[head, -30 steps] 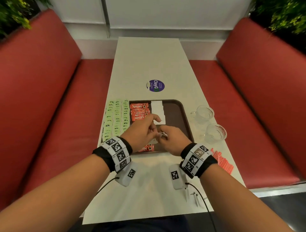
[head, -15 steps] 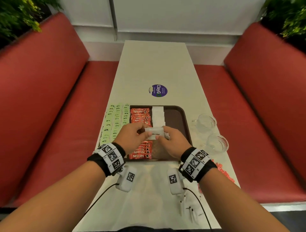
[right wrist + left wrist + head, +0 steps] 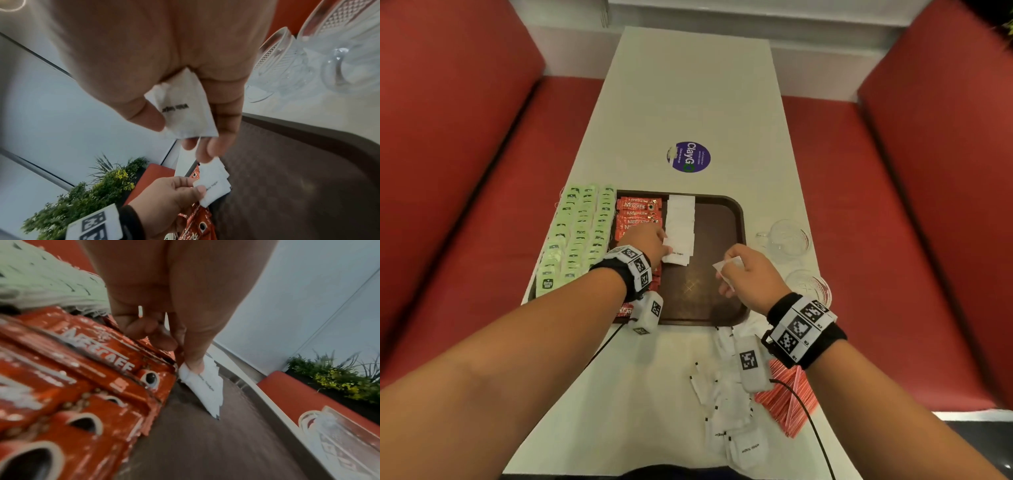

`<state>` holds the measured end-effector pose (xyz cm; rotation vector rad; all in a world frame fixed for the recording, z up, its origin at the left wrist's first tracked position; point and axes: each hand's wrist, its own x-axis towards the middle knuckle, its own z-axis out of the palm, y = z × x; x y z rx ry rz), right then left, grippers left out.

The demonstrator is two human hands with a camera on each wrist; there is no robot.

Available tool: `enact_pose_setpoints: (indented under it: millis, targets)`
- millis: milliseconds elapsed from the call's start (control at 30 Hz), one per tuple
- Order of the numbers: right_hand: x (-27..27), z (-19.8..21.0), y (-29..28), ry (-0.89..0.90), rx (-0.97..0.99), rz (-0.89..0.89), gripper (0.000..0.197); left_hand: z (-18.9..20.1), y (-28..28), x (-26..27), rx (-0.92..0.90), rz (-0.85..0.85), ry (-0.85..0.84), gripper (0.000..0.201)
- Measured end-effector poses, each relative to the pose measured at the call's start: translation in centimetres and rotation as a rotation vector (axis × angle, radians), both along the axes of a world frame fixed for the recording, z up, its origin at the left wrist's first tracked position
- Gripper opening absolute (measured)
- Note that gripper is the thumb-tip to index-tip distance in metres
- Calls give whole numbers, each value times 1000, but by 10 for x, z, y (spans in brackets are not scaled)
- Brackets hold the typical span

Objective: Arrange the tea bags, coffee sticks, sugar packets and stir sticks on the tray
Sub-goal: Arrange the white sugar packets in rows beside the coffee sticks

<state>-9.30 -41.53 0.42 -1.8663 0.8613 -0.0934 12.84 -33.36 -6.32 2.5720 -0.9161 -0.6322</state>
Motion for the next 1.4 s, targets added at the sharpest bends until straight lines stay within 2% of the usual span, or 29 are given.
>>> enact_pose_setpoints:
  millis: [67,233,433,533,633,700,767,833,900,967,1067,1167,1233,1300,1400]
  targets:
    - [0,-4,-6,11,-59,44,3,-2,-8,1,54,20,-29,30]
    - [0,-12,-13,-17,-204,110,8,-11,-20,0,213,-33,-106,35]
    - [4,-14,-20,-28,-140,45,8,-13,-30,-1,280,-85,-176,29]
    - [7,-13,-19,-60,36,-18,6,-8,-29,-4,269,-94,-149,30]
    - [10,-11,-18,-109,144,-57,2,9,-23,-7,163,-97,-164,36]
    - [12,-11,-19,-134,184,-84,5,25,-17,-13,-27,-76,-160,37]
    - [13,-13,-20,-158,237,-117,3,41,-11,-24,-227,-109,-44,35]
    - [14,-13,-19,-185,283,-135,2,54,-2,-37,-343,-172,149,30]
    - [15,-14,-19,-186,290,-126,2,56,5,-45,-359,-259,242,22]
    - [15,-16,-18,-165,287,-101,1,50,9,-48,-344,-297,237,19]
    - [11,-19,-19,-107,229,-71,3,38,8,-40,-361,-198,201,17]
    - [-1,-22,-20,20,40,17,3,25,8,-23,-230,-93,60,19]
    - [-11,-23,-20,113,-80,82,2,16,7,-18,-54,-124,-18,24]
    - [-21,-24,-19,175,-153,137,2,9,4,-19,73,-159,-44,26]
    - [-34,-24,-15,237,-236,210,8,1,-1,-23,130,-122,-35,29]
